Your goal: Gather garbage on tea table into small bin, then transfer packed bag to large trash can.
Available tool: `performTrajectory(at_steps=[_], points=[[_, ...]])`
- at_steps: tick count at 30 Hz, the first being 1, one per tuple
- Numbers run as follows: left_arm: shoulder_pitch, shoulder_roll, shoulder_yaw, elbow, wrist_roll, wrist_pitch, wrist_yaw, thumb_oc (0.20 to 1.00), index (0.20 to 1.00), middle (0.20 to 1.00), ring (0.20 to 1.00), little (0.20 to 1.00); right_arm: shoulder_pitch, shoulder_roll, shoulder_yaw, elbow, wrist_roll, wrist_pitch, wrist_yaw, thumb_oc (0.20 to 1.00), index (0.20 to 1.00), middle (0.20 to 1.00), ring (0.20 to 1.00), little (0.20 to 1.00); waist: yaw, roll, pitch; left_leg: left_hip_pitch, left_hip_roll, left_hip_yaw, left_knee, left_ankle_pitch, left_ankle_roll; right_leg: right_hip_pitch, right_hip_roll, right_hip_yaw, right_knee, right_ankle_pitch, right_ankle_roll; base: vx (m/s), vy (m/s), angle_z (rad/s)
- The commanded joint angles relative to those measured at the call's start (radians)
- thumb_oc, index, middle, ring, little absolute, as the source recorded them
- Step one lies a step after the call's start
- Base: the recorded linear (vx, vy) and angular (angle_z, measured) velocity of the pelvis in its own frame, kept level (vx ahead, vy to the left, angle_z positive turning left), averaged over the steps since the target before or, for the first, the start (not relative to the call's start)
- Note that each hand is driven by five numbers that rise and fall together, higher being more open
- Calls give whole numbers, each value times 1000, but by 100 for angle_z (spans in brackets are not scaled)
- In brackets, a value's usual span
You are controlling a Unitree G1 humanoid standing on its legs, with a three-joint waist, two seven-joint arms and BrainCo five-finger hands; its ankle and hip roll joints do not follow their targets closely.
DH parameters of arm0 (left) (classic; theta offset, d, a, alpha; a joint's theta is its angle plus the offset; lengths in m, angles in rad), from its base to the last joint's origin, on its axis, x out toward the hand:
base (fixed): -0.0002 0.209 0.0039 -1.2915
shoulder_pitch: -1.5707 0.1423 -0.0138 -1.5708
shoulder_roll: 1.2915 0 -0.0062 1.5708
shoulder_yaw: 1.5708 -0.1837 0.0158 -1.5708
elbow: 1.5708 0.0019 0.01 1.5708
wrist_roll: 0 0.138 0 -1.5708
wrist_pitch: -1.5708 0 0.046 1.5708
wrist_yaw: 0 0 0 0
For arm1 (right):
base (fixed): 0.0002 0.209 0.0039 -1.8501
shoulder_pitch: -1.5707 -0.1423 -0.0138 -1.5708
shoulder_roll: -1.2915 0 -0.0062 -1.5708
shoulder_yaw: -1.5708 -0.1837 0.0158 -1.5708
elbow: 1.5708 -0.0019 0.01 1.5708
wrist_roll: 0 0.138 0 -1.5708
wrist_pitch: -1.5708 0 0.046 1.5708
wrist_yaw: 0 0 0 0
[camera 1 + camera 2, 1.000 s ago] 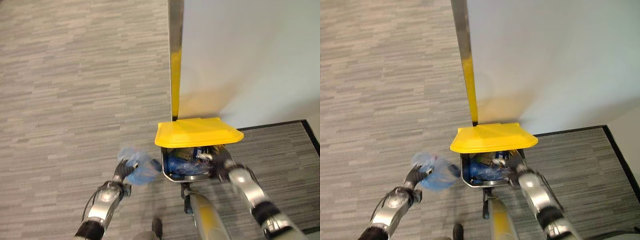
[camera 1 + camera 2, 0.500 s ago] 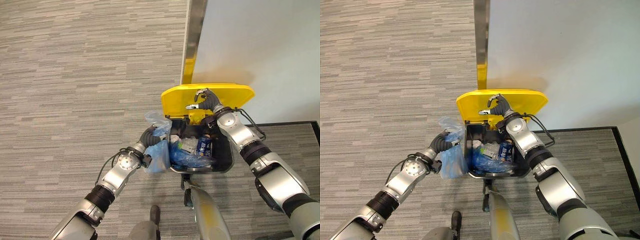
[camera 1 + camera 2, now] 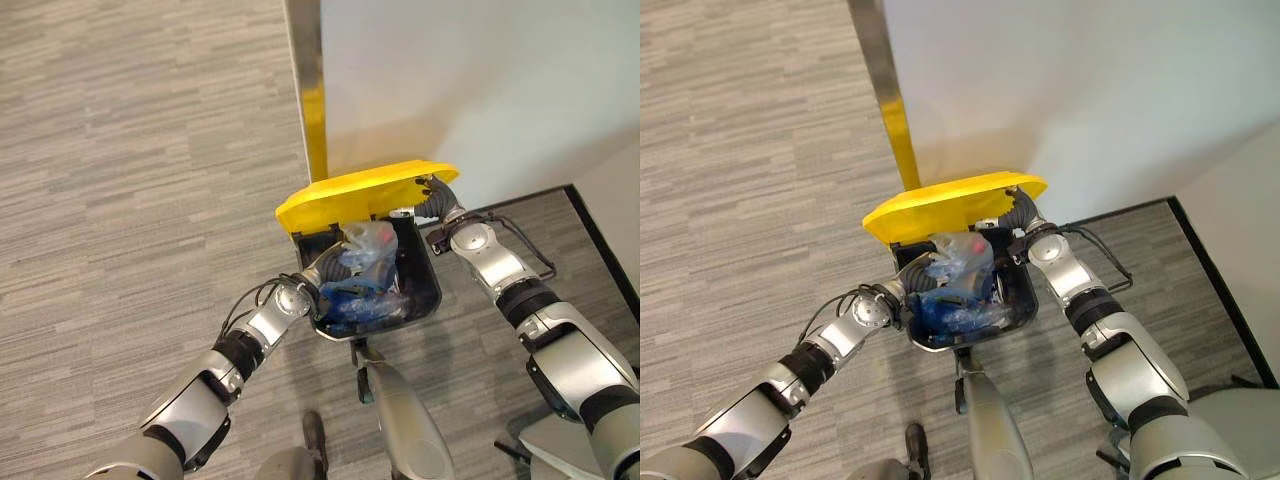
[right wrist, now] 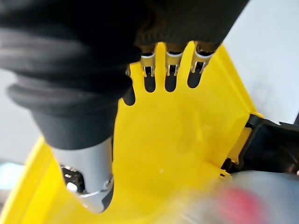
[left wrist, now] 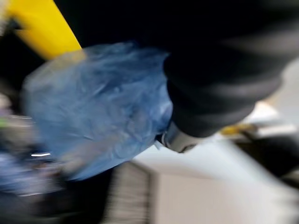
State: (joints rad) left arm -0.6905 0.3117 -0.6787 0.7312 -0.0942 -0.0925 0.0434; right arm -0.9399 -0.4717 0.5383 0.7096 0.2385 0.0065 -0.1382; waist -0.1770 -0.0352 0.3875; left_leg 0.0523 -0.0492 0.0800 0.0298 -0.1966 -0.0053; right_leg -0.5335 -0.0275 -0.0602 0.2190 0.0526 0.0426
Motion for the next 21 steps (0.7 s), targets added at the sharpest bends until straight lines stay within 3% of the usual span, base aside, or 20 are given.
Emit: performTrajectory(at_steps=[1, 3, 4, 5, 8, 13, 21], points=[[-53, 15, 3, -14, 128, -15, 72, 200, 200, 200, 200, 200, -97, 19, 17, -78, 13, -62, -42, 1000, 1000, 1000, 1000, 1000, 26, -37, 9, 7, -49, -8, 151, -182, 10, -29, -91, -45, -138, 166, 127, -2, 2, -6], [-87, 6, 13, 51, 147, -2, 94, 200, 200, 200, 200, 200, -95, 21, 29, -108, 3, -67, -48, 1000, 1000, 1000, 1000, 1000, 18, -36, 25, -11, -49, -2, 164, -183, 8, -42, -92, -41, -132, 164, 126, 0, -7, -6], [-88, 5, 13, 52, 147, -2, 94, 511, 511, 511, 511, 511, -95, 20, 29, -109, 3, -67, -48, 1000, 1000, 1000, 1000, 1000, 18, -36, 25, -13, -49, -2, 165, -184, 8, -43, -92, -41, -131, 164, 126, 3, -15, -5], [-103, 1, 19, 89, 166, 10, 107, 1000, 1000, 1000, 1000, 1000, -94, 20, 35, -127, -3, -68, -48, 1000, 1000, 1000, 1000, 1000, 15, -35, 34, -23, -49, 0, 173, -184, 7, -50, -93, -40, -128, 163, 125, 0, 0, 0], [-148, -9, 22, 149, 213, 30, 128, 1000, 1000, 1000, 1000, 1000, -71, 27, 49, -166, -9, -80, -50, 1000, 1000, 1000, 1000, 1000, 2, -26, 53, -41, -48, 0, 182, -181, 3, -69, -96, -34, -119, 162, 123, 0, 0, 0], [-120, 1, 31, 101, 216, 19, 118, 1000, 1000, 1000, 1000, 1000, -38, 32, 45, -169, -16, -84, -47, 1000, 1000, 1000, 1000, 1000, 4, -16, 48, -43, -47, -3, 173, -176, 0, -78, -93, -34, -119, 165, 121, 2, -14, 4], [4, 26, 103, 19, 164, 3, 111, 1000, 1000, 1000, 1000, 1000, 50, 43, -3, -195, -12, -93, -34, 1000, 1000, 1000, 1000, 1000, 18, -32, 6, -14, -42, 6, 153, -178, -1, -49, -87, -44, -145, 176, 133, -6, -2, 0]])
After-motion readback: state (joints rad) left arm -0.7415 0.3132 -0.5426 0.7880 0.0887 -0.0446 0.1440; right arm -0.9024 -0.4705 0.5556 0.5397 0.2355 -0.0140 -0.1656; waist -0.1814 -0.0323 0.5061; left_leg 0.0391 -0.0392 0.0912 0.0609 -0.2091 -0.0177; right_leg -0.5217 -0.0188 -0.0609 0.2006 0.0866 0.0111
